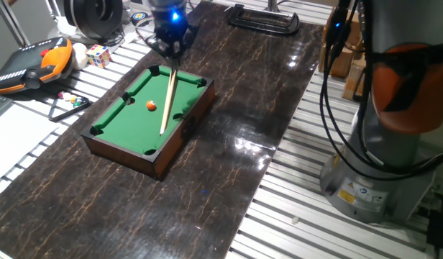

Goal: Hit the pool ball

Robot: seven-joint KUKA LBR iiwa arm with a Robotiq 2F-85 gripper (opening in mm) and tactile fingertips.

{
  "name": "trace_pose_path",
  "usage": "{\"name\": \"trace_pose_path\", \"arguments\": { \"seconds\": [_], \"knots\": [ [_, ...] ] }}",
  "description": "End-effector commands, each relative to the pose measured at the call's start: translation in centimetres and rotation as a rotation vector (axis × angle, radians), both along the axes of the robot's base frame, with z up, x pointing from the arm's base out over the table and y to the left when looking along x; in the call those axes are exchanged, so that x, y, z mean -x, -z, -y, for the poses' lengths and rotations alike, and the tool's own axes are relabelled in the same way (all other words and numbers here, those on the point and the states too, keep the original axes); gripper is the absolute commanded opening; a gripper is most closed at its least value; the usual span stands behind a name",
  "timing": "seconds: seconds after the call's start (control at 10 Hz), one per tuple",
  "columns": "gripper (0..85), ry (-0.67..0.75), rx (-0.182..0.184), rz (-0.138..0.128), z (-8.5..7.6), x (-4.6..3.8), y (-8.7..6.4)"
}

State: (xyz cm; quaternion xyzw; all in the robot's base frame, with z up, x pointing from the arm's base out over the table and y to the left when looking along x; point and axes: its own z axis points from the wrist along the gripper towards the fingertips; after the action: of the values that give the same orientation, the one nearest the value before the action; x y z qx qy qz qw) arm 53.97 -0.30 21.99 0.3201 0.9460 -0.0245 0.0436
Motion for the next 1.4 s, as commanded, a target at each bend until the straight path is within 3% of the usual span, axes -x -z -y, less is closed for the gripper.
{"name": "trace_pose_path", "arguments": {
  "seconds": [0.0,0.2,0.5,0.8,0.9,1.1,1.2,1.3],
  "knots": [
    [0.7,0.344,0.006,0.004,0.0,-0.73,0.7],
    [0.7,0.312,-0.011,-0.008,0.5,-1.46,2.0],
    [0.7,0.297,-0.047,-0.052,0.1,-1.29,1.9],
    [0.7,0.302,-0.042,-0.084,0.1,-1.29,1.9],
    [0.7,0.333,-0.034,-0.079,0.1,-1.29,1.9],
    [0.7,0.353,-0.007,-0.095,0.1,-1.29,1.9],
    [0.7,0.318,-0.005,-0.112,1.3,-1.90,2.0],
    [1.0,0.291,-0.036,-0.123,2.4,-2.79,2.2]
  ]
}}
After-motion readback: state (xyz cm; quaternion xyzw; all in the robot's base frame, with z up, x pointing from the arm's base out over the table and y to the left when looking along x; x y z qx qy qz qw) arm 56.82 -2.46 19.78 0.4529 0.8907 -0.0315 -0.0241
